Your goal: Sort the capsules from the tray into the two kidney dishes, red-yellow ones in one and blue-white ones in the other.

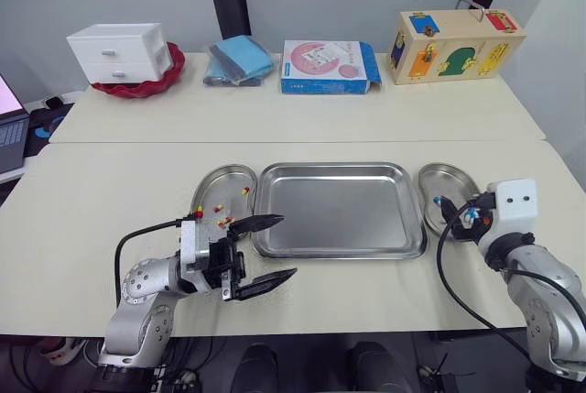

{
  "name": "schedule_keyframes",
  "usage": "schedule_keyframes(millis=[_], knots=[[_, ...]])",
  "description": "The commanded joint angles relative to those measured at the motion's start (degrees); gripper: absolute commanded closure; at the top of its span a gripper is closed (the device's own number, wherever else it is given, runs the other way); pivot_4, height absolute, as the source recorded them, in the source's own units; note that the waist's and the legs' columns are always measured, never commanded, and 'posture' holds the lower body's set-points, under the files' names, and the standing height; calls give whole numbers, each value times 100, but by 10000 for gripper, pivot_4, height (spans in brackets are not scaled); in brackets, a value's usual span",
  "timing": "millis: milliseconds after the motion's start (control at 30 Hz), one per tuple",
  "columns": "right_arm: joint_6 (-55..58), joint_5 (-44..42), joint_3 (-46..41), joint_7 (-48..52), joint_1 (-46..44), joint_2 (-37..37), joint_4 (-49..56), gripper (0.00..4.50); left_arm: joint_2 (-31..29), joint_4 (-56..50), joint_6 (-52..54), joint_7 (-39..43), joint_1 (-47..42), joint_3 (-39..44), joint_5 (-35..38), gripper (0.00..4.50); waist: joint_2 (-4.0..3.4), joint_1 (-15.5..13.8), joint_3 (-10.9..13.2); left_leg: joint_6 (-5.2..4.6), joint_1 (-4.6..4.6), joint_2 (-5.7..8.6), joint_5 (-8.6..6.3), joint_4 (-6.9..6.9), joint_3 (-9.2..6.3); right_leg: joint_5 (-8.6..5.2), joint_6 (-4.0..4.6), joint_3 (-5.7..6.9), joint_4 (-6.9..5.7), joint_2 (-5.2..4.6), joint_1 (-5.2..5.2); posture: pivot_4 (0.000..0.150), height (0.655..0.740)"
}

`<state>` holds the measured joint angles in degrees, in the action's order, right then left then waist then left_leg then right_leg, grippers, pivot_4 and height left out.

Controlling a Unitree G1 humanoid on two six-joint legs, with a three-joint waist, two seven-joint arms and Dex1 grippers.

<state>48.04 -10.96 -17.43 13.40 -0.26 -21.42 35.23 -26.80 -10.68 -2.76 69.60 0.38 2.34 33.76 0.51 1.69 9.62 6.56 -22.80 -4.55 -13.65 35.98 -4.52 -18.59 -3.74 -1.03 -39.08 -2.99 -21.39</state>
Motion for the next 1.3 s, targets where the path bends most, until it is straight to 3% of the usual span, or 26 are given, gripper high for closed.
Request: schedule_keyframes(millis=[33,167,467,567,633,733,967,1300], knots=[[-432,-198,-265,367,172,-259,296,421,-345,-507,364,-559,102,293,-178,0,0,1,0,0,-1,0,0,0,-1,0,0,1,0,0,0,1500,7078],[-1099,-601,-674,1298,592,-764,190,421,-1182,-899,1394,-1233,328,719,-374,0,-3,1,3,0,0,0,0,-3,-1,-1,-1,0,2,0,0,1500,7078],[-1844,-1234,-1328,3026,803,-2111,-997,421,-1878,-408,2265,-1179,654,2116,341,0,0,0,5,-1,6,0,0,-2,1,-1,0,0,2,0,4,1500,7078],[-2316,-1123,-1400,3640,879,-2612,-1411,421,-2056,-175,2407,-1293,806,2603,243,0,0,0,6,-1,4,0,0,-1,2,-1,0,-2,3,0,2,1500,7078],[-2585,-1113,-1461,4193,969,-3030,-1679,421,-2372,118,2358,-1498,967,2775,-304,0,-1,1,8,-1,5,-1,-1,-2,2,-1,0,-2,3,0,1,1500,7078],[-2733,-1203,-1605,4949,1013,-3646,-2094,421,-2868,459,2812,-1175,1226,3043,-255,0,2,3,10,-1,6,0,-1,-2,3,-2,1,-1,4,0,2,1500,7078],[-3039,-1151,-1644,6135,1014,-4513,-2977,421,-3306,390,3167,-1111,1484,3200,-540,0,4,-5,20,0,6,-1,-1,-2,7,-2,1,-1,6,-2,2,1500,7078],[-3256,-1056,-1270,6252,615,-4553,-3358,421,-3332,311,3692,-987,646,2794,-304,0,6,-4,31,1,6,-1,0,-1,7,-1,0,0,3,-2,2,1500,7078]])
